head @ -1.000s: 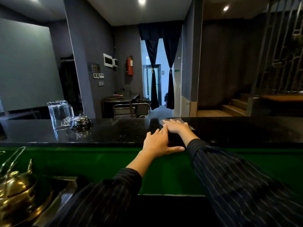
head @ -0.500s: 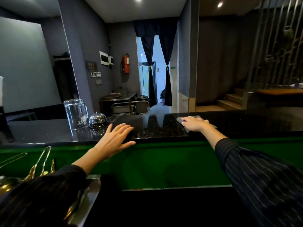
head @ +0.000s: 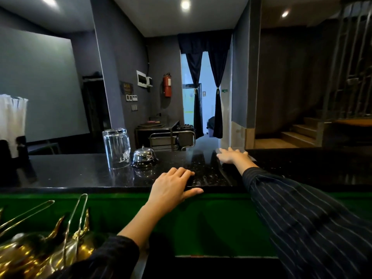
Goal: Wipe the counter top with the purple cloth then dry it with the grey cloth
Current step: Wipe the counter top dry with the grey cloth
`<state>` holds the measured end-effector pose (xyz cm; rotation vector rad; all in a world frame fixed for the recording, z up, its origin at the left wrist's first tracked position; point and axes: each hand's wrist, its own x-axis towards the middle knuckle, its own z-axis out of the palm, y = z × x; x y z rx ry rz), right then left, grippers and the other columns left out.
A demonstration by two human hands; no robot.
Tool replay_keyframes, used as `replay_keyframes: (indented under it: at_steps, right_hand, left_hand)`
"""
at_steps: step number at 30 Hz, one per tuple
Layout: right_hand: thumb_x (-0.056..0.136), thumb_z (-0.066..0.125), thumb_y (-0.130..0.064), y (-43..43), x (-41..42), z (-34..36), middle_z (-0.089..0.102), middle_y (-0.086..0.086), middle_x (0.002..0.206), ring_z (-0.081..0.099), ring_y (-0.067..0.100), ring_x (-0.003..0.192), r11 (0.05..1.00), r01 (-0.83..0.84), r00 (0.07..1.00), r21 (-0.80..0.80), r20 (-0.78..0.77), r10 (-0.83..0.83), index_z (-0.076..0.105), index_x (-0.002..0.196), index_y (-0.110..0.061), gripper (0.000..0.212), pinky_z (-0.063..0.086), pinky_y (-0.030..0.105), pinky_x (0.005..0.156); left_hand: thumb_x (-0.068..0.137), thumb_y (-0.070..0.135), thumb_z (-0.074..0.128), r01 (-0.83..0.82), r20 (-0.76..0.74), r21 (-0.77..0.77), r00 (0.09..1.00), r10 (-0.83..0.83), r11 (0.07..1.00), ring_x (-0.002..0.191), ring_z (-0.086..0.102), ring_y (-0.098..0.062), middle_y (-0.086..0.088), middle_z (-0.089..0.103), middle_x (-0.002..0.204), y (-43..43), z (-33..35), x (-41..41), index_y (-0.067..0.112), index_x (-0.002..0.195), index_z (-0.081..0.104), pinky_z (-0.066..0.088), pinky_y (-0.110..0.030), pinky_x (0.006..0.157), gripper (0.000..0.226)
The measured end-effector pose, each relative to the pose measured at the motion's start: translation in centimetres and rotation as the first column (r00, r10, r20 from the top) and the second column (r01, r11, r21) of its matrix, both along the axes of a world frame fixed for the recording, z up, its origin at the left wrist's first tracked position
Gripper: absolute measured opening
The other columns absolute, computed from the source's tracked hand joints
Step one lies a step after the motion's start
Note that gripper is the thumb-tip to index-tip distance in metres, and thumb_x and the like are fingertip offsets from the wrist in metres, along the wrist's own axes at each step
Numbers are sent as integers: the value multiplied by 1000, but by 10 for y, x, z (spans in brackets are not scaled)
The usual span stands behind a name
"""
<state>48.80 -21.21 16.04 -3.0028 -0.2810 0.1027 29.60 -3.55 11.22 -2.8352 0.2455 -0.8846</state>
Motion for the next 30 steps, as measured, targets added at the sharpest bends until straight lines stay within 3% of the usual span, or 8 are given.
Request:
replay_keyframes:
  at_steps: [6, 11, 14, 16, 18, 22, 24, 30]
  right_hand:
    - [99, 22, -54, 86, -36, 3, 4, -3, 165, 6, 30, 151, 952, -305, 951, -7, -43, 305, 10, 154, -38, 59, 3, 62, 117]
    - [95, 23, -62, 72, -74, 3, 3, -8, 165, 2, 26, 152, 904, -425, 899, 54, -93, 428, 12, 150, -49, 58, -2, 66, 115]
    - [101, 25, -51, 46, -85, 3, 6, -6, 165, 1, 24, 152, 894, -439, 892, 90, -73, 446, 17, 152, -44, 51, -3, 64, 116]
    - [103, 24, -47, 28, -85, 5, 8, -6, 165, 4, 24, 152, 911, -401, 913, 93, -45, 406, 20, 152, -41, 50, -1, 60, 117]
    - [103, 22, -48, 19, -81, 3, 9, -7, 164, 8, 27, 151, 951, -294, 955, 94, -8, 296, 20, 153, -40, 51, 2, 59, 116]
    - [98, 25, -45, 36, -90, -4, 10, 3, 164, 12, 33, 150, 999, -12, 999, 51, 36, 10, 16, 155, -33, 58, 8, 52, 119]
    - [97, 31, -42, 54, -102, -4, 12, 5, 164, 13, 34, 149, 999, 4, 999, 44, 49, -6, 18, 154, -32, 60, 10, 53, 117]
    - [95, 34, -43, 99, -137, -3, 7, -4, 165, 7, 28, 152, 892, -450, 893, -43, -18, 450, 18, 152, -39, 60, 5, 67, 114]
  left_hand:
    - [80, 73, 20, -16, -56, 21, 998, 17, 1000, 118, 50, -19, 2, 52, 131, 5, 4, 0, 25, 135, 42, 43, -33, 87, 76]
    - [88, 66, 31, 11, -61, -55, 998, -14, 998, 117, 54, -22, -2, 53, 133, -2, 3, -9, 24, 129, 44, 45, -35, 89, 60]
    - [90, 51, 44, 72, 10, -71, 997, -72, 995, 130, 47, -23, -1, 49, 141, 5, -14, -32, 26, 140, 38, 35, -38, 108, 56]
    - [86, 39, 54, 12, -36, -43, 999, -13, 999, 146, 22, -22, 0, 26, 156, 21, -31, -52, 26, 151, 13, 8, -40, 119, 78]
    - [83, 33, 57, -16, -88, -46, 996, 12, 999, 148, -8, -19, 6, -4, 159, 31, -40, -67, 28, 150, -11, -9, -38, 117, 96]
    - [80, 26, 56, -24, -198, -75, 980, 9, 997, 144, -23, -24, -7, -19, 158, 21, -29, -74, 15, 149, -17, -8, -38, 119, 101]
    - [78, 18, 54, -45, -252, -53, 967, 30, 998, 144, -22, -27, -12, -19, 158, 18, -25, -76, 11, 149, -17, -5, -39, 120, 100]
    - [75, 10, 52, -34, -338, -70, 941, 8, 997, 147, -15, -26, -11, -15, 159, 21, -7, -82, 8, 149, -12, -1, -40, 121, 98]
